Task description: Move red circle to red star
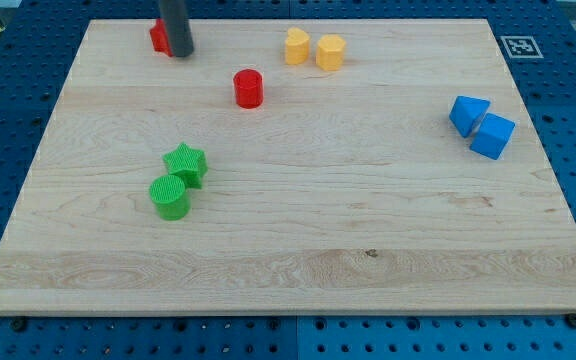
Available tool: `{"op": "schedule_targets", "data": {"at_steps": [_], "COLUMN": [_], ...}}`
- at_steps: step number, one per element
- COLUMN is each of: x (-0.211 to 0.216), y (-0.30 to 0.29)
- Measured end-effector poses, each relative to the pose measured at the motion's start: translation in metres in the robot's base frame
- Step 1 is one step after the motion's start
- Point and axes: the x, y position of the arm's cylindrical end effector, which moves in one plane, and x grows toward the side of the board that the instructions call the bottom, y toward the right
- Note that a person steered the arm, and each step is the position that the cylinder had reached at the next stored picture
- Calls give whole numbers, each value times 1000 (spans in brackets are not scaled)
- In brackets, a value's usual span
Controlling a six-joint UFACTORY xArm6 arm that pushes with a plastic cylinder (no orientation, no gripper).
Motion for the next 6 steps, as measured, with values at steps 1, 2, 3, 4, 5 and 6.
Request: {"op": "schedule_targets", "data": {"at_steps": [1, 2, 3, 4, 5, 6], "x": [-8, -9, 23, 68, 118, 155], "y": [-24, -34, -25, 3, 48, 111]}}
